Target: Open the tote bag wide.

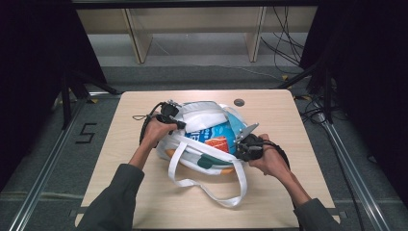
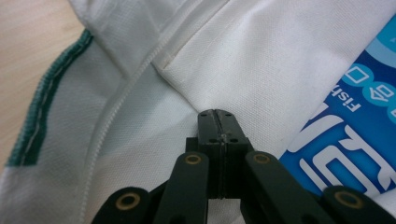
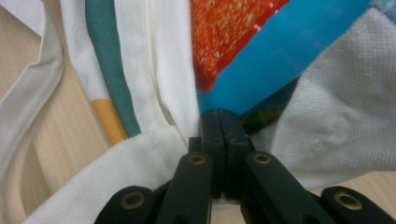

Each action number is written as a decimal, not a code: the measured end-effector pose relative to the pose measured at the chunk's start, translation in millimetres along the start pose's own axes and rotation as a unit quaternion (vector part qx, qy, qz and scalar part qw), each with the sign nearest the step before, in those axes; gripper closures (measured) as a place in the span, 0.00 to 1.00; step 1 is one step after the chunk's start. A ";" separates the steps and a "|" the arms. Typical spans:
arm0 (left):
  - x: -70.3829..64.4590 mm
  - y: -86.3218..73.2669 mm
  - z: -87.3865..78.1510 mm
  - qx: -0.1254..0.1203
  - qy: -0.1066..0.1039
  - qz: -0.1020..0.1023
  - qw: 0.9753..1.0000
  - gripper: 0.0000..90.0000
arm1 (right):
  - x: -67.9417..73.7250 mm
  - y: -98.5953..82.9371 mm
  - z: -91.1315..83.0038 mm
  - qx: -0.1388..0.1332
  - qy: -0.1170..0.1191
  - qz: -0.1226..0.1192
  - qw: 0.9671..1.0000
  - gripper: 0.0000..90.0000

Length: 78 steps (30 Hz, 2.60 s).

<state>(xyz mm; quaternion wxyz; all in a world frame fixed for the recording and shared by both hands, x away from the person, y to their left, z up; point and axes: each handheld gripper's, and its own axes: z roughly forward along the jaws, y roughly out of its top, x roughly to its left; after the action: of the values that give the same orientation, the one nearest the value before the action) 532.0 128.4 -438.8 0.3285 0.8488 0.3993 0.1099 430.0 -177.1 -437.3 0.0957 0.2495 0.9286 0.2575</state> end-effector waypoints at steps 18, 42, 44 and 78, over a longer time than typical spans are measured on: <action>-6.9 -24.9 -26.9 0.048 -0.062 0.059 0.995 0.98 | -40.2 109.2 48.6 -0.058 -0.047 0.013 0.997 1.00; -21.7 -60.7 -48.1 -0.040 -0.073 0.046 0.995 0.93 | -70.4 117.2 34.6 -0.053 -0.096 0.038 0.993 1.00; -23.9 -55.6 -47.9 -0.062 -0.076 0.029 0.995 0.92 | -66.1 99.5 16.3 -0.053 -0.095 0.041 0.993 1.00; 12.1 -50.5 -48.2 -0.097 -0.019 -0.027 0.995 0.95 | 7.1 -1.7 -2.3 -0.044 -0.011 0.011 0.999 1.00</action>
<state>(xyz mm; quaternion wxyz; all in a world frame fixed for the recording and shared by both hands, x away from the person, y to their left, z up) 487.7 183.6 -435.8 0.4199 0.8036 0.4033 0.1236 422.5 -175.7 -436.6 0.1137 0.2578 0.9127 0.2960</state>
